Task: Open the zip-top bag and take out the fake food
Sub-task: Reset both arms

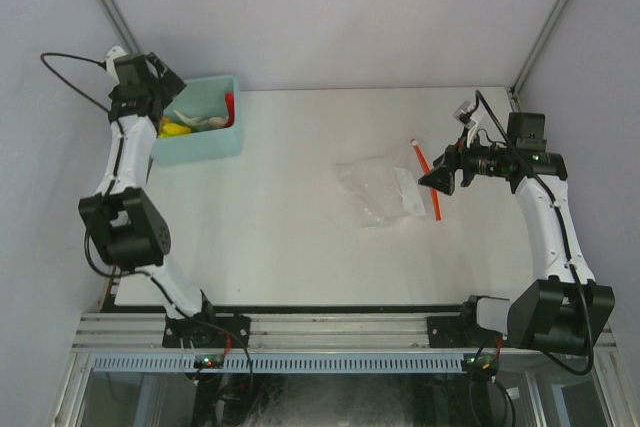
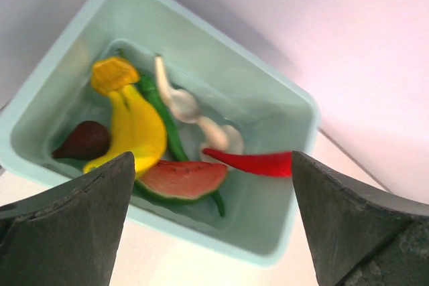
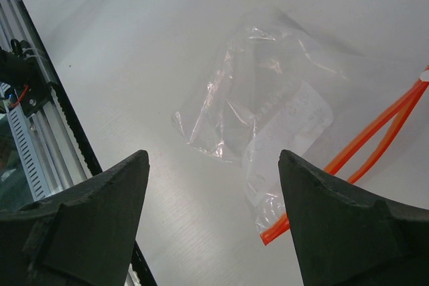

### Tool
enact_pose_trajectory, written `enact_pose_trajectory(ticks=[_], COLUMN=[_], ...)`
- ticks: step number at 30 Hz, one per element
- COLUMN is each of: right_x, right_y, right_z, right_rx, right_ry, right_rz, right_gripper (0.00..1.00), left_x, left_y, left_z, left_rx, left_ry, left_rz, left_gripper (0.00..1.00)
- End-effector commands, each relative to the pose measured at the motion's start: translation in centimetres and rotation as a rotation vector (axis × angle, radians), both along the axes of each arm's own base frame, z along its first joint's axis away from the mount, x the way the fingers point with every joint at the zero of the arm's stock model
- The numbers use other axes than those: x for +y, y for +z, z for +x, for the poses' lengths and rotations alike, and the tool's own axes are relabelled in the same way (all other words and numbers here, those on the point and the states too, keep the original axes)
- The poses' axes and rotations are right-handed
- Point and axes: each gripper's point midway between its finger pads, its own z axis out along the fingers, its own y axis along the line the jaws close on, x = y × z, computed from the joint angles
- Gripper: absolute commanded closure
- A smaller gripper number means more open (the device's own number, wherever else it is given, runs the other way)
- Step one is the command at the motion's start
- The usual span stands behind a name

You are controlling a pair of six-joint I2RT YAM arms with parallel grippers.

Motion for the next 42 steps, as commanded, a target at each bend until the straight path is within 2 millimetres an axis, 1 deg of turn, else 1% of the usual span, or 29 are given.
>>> enact_pose_trajectory(ticks=[1, 4, 6, 7, 8, 10, 12, 13, 14, 16, 18, 20, 23, 26, 30, 31, 33, 35, 38, 42], right_x=[-0.3, -0.8, -1.3, -1.5, -1.8, -2.3, -2.7, -2.9, -3.1, -3.6, -4.2, -4.7, -5.7, -5.1, -4.0, -3.8, -3.6, -3.3, -2.8, -2.9], right_y=[1.8, 2.5, 3.3, 3.3, 4.3, 5.3, 6.6, 7.2, 7.8, 9.4, 11.4, 13.6, 16.7, 19.4, 23.0, 23.6, 24.7, 25.1, 25.2, 25.5], right_z=[0.1, 0.3, 0.4, 0.5, 0.7, 1.0, 1.2, 1.2, 1.2, 1.3, 1.5, 1.6, 2.0, 1.5, 0.2, -0.1, -0.6, -1.1, -1.4, -1.2], right_rx=[-0.072, -0.092, -0.109, -0.104, -0.127, -0.146, -0.185, -0.202, -0.221, -0.259, -0.300, -0.349, -0.392, -0.426, -0.440, -0.445, -0.458, -0.467, -0.458, -0.437], right_ry=[-0.014, -0.031, -0.050, -0.063, -0.074, -0.097, -0.112, -0.117, -0.127, -0.159, -0.204, -0.244, -0.365, -0.372, -0.366, -0.369, -0.374, -0.355, -0.332, -0.360], right_rz=[0.003, -0.017, -0.033, -0.038, -0.048, -0.067, -0.097, -0.112, -0.130, -0.162, -0.189, -0.207, -0.192, -0.141, -0.054, -0.039, -0.022, -0.015, 0.005, 0.038], right_gripper=[0.23, 0.23, 0.23, 0.23, 0.23, 0.23, 0.22, 0.20, 0.15, 0.01, 0.00, 0.00, 0.00, 0.00, 0.00, 0.00, 0.00, 0.00, 0.00, 0.00], left_x=[-5.4, -8.8, -11.7, -13.1, -14.9, -17.2, -19.1, -19.7, -20.0, -20.4, -20.5, -20.5, -20.2, -20.3, -20.7, -20.7, -20.5, -20.1, -19.7, -19.2], left_y=[5.9, 6.7, 7.7, 8.0, 8.4, 9.6, 10.7, 11.3, 11.9, 12.9, 14.3, 16.4, 19.5, 21.9, 24.0, 24.5, 25.2, 25.8, 26.1, 26.1], left_z=[-2.7, -5.3, -7.0, -7.9, -8.9, -10.6, -12.3, -13.1, -13.9, -15.3, -16.8, -18.5, -20.9, -23.1, -25.4, -25.9, -26.8, -27.6, -28.5, -29.3], left_rx=[-0.219, -0.246, -0.269, -0.267, -0.267, -0.275, -0.284, -0.289, -0.291, -0.290, -0.314, -0.368, -0.449, -0.516, -0.588, -0.604, -0.632, -0.653, -0.674, -0.686], left_ry=[-0.225, -0.343, -0.440, -0.479, -0.520, -0.572, -0.602, -0.607, -0.599, -0.589, -0.584, -0.593, -0.611, -0.650, -0.706, -0.711, -0.713, -0.709, -0.702, -0.691], left_rz=[-0.037, -0.070, -0.084, -0.079, -0.060, 0.005, 0.054, 0.073, 0.086, 0.100, 0.110, 0.114, 0.117, 0.121, 0.116, 0.115, 0.123, 0.136, 0.155, 0.173], left_gripper=[0.00, 0.00, 0.00, 0.00, 0.00, 0.00, 0.00, 0.00, 0.00, 0.00, 0.00, 0.00, 0.00, 0.00, 0.00, 0.00, 0.00, 0.00, 0.00, 0.00])
